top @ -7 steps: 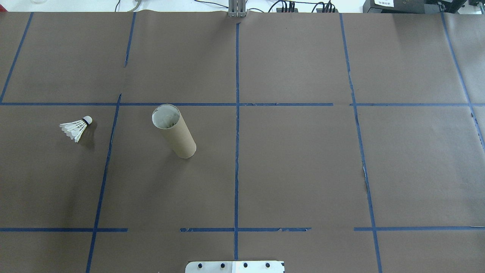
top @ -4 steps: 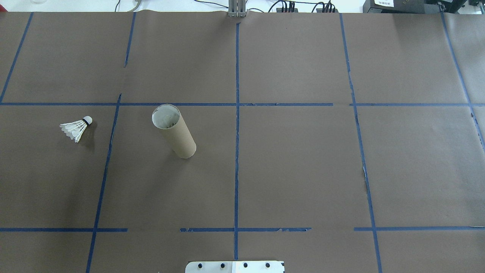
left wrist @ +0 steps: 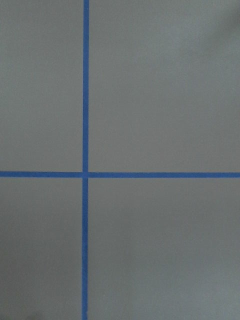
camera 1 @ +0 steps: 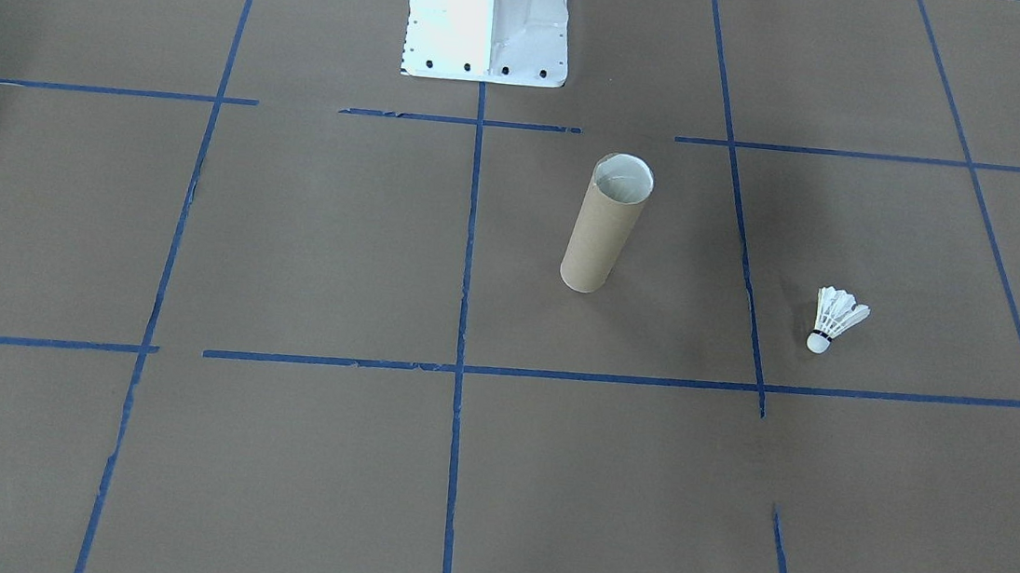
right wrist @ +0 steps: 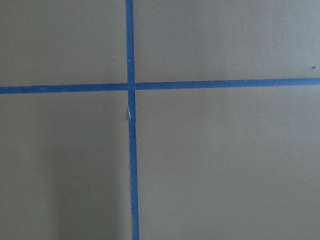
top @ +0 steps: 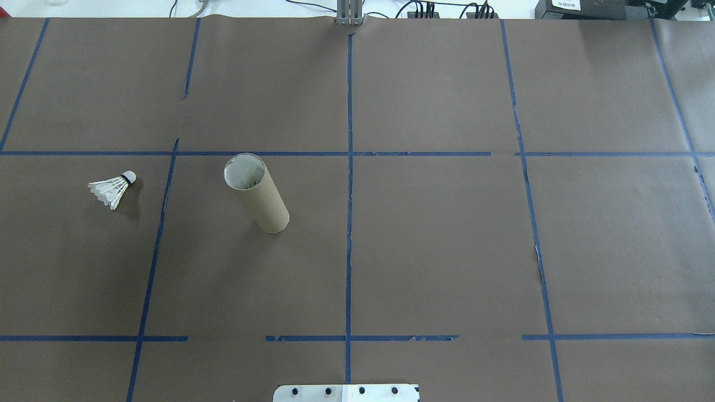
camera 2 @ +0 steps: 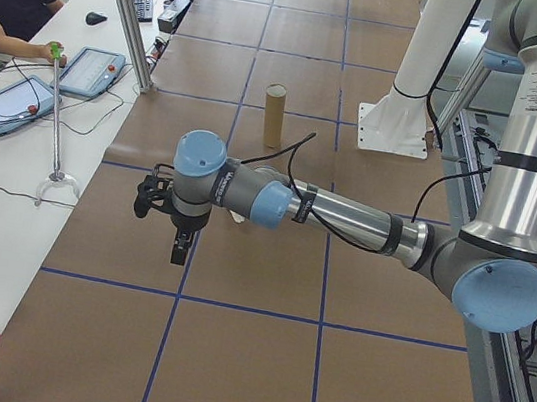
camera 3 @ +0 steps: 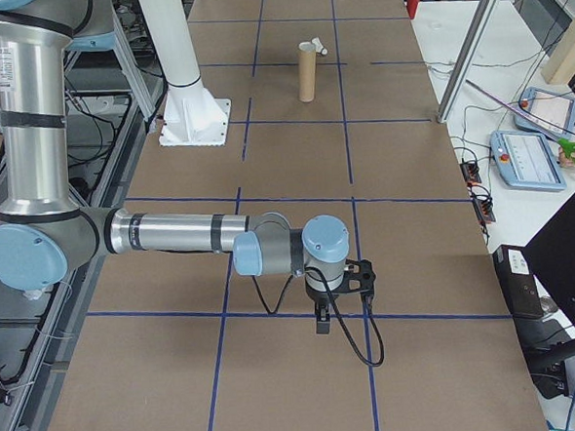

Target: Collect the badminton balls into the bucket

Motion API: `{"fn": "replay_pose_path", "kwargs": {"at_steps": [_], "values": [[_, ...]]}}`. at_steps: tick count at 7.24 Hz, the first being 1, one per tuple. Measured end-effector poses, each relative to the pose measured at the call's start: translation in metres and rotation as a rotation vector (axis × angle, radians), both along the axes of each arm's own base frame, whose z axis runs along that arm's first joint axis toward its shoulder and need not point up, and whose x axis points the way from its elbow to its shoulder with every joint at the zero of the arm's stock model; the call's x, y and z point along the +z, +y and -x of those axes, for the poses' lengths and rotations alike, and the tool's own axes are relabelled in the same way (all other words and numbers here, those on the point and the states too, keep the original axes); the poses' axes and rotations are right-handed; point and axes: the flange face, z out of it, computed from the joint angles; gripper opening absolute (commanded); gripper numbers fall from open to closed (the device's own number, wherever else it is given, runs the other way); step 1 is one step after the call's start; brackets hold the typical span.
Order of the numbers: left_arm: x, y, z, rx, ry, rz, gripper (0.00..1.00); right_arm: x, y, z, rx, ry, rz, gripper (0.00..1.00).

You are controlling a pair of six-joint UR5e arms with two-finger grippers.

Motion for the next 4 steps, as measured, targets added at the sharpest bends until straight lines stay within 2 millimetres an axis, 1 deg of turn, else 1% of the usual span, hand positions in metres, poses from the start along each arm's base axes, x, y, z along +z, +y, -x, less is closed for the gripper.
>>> {"fn": "replay_pose_path", "kwargs": {"at_steps": [1,2,3,4], "values": [[-0.018,-0.004,-0.025,-0.035,0.048,-0.018,1.00,0.000,0.000,0.000,0.000,0.000,0.000,1.00],[-0.032,-0.002,-0.056,-0.059,0.118,-0.019,1.00,0.000,0.000,0.000,0.000,0.000,0.000,1.00],[-0.033,0.009,-0.088,-0.076,0.189,-0.004,1.00,0.000,0.000,0.000,0.000,-0.001,0.000,1.00],[-0.023,0.031,-0.111,-0.099,0.260,0.008,1.00,0.000,0.000,0.000,0.000,-0.001,0.000,1.00]]}}
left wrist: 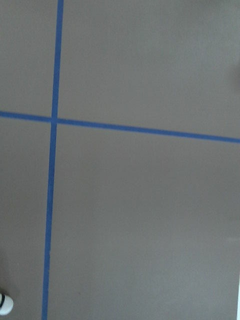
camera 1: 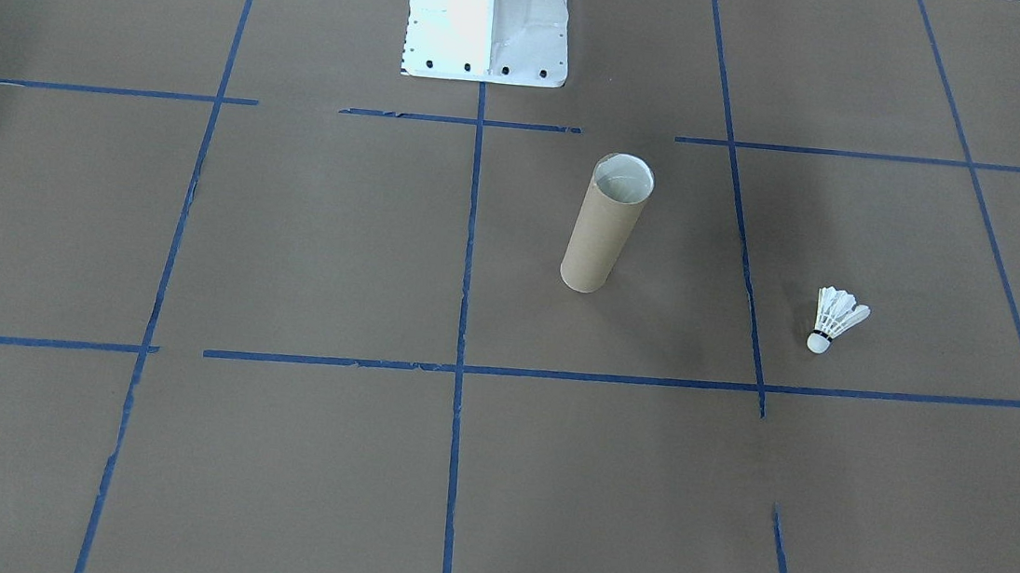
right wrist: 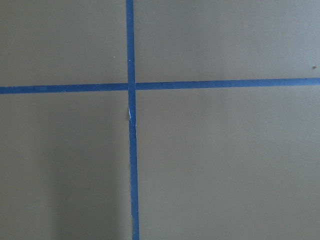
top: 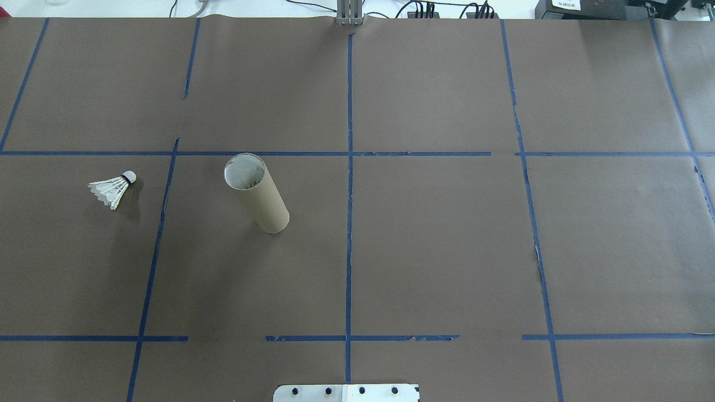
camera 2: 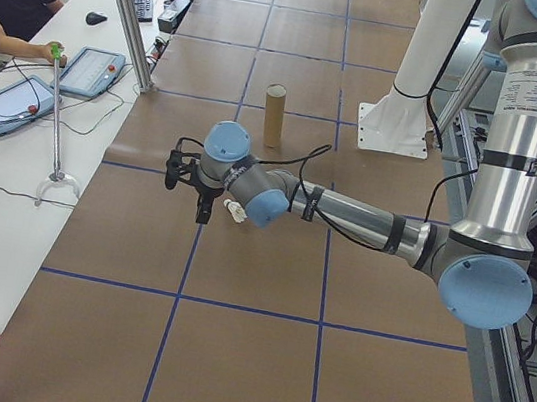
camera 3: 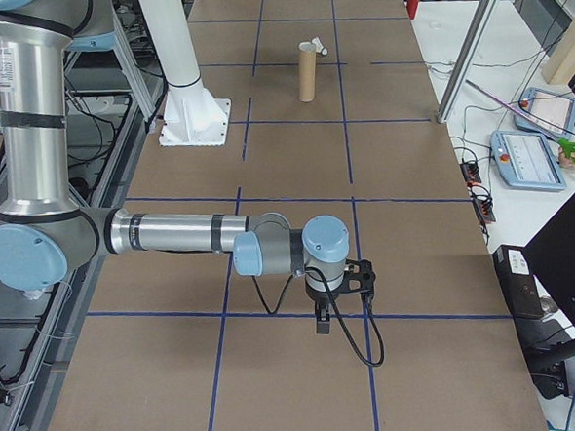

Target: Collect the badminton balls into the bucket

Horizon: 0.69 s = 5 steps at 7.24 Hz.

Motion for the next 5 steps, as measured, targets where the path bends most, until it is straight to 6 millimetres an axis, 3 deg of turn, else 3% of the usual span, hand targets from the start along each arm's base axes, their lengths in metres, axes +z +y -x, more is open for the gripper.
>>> {"fn": "replay_pose_path", "kwargs": {"at_steps": [2,5], "values": [[0.012,0.038,-0.042,-0.027,0.125,0.055,1.00,0.000,0.000,0.000,0.000,0.000,0.000,1.00],[0.014,0.073,-0.145,-0.090,0.199,0.147,1.00,0.000,0.000,0.000,0.000,0.001,0.000,1.00]]}}
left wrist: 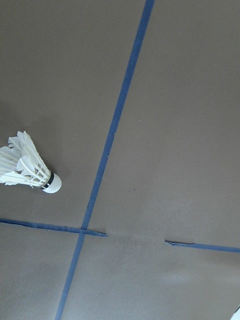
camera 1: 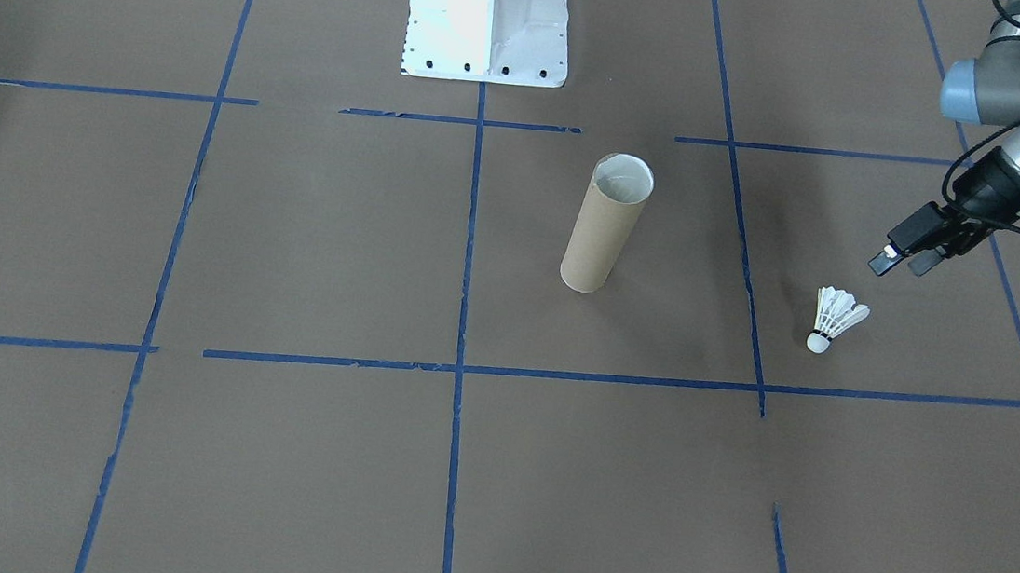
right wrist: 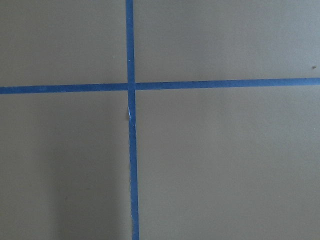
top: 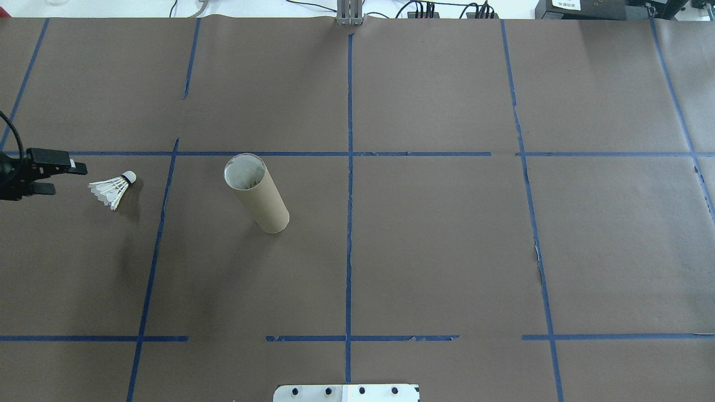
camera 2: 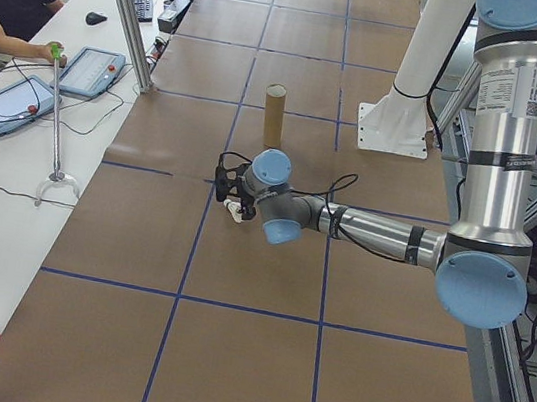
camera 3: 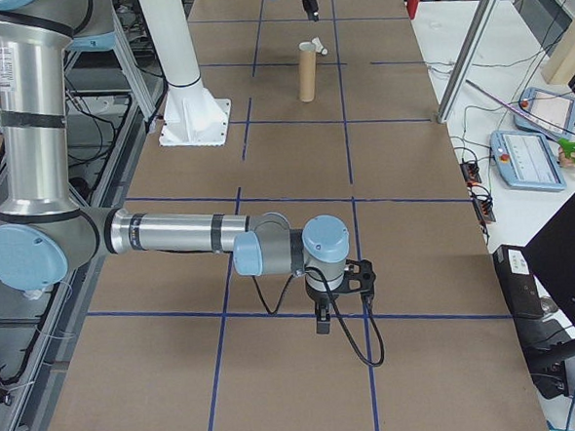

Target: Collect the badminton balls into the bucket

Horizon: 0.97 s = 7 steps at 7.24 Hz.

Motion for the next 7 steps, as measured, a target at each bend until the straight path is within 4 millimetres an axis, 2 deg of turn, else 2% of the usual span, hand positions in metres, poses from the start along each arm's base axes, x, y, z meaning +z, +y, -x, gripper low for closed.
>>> {"fn": "replay_pose_path", "kwargs": {"at_steps": [1,2,4,7], "values": [[0.011,0.010,-0.021,-0.016,0.034,0.022,1.00,0.000,0.000,0.000,0.000,0.000,0.000,1.00],[0.022,0.015,-0.030,-0.026,0.061,0.035,1.00,0.000,0.000,0.000,0.000,-0.001,0.000,1.00],[0.028,0.014,-0.032,-0.082,0.090,0.068,1.00,0.000,0.000,0.000,0.000,-0.001,0.000,1.00],[0.031,0.002,-0.040,-0.150,0.094,0.086,1.00,0.000,0.000,0.000,0.000,-0.001,0.000,1.00]]}}
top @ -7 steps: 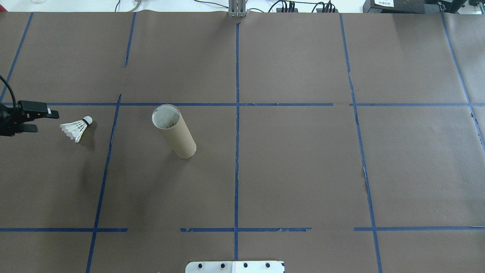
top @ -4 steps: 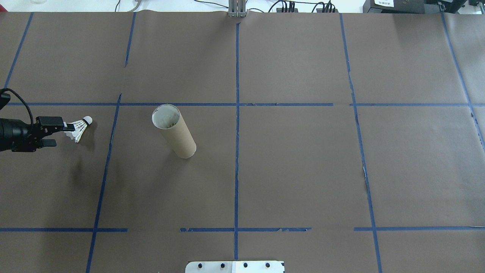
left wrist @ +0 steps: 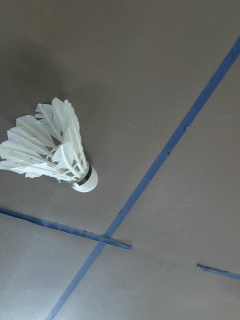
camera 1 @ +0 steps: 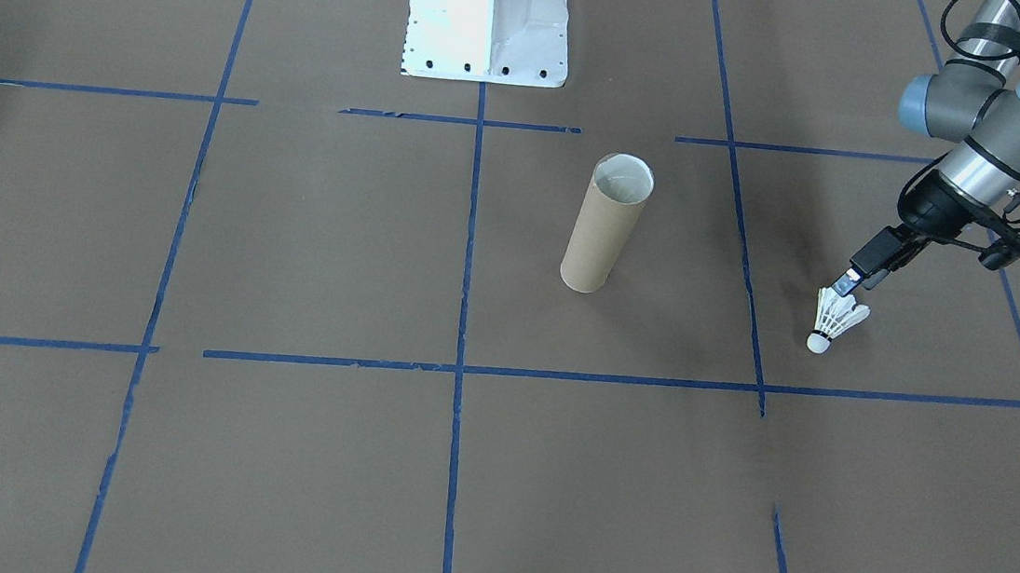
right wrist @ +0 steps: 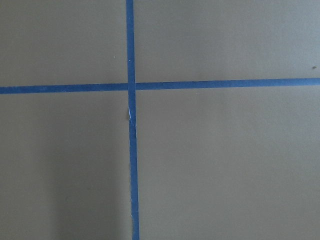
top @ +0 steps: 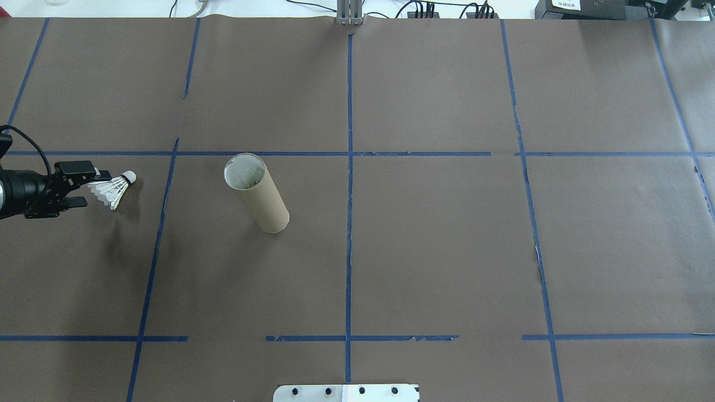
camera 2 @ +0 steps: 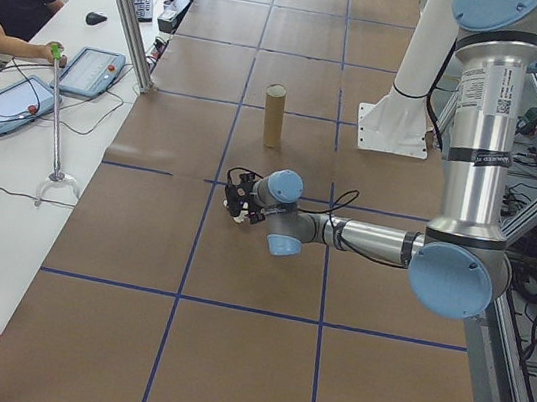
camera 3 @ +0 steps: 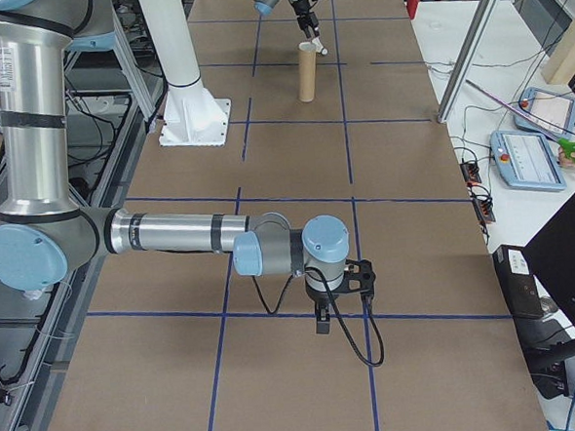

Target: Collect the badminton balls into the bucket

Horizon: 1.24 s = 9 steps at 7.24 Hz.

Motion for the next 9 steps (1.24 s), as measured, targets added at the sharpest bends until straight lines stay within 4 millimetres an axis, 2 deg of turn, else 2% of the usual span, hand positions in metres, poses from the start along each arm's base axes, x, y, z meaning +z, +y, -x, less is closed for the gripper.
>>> {"fn": "replay_pose_path", "kwargs": {"at_steps": [2,3,6,7,9], "values": [[0.002,-0.014,-0.012,-0.007,-0.003,0.002,1.00,0.000,0.000,0.000,0.000,0.000,0.000,1.00],[0.002,-0.018,-0.015,-0.012,-0.006,0.000,0.90,0.000,0.000,0.000,0.000,0.000,0.000,1.00],[0.003,-0.024,-0.020,-0.014,-0.013,-0.003,0.11,0.000,0.000,0.000,0.000,0.001,0.000,1.00],[0.003,-0.024,-0.021,-0.012,-0.015,-0.005,0.00,0.000,0.000,0.000,0.000,0.000,0.000,1.00],[0.000,-0.021,-0.021,0.003,-0.007,-0.006,0.00,0.000,0.000,0.000,0.000,0.000,0.000,1.00]]}}
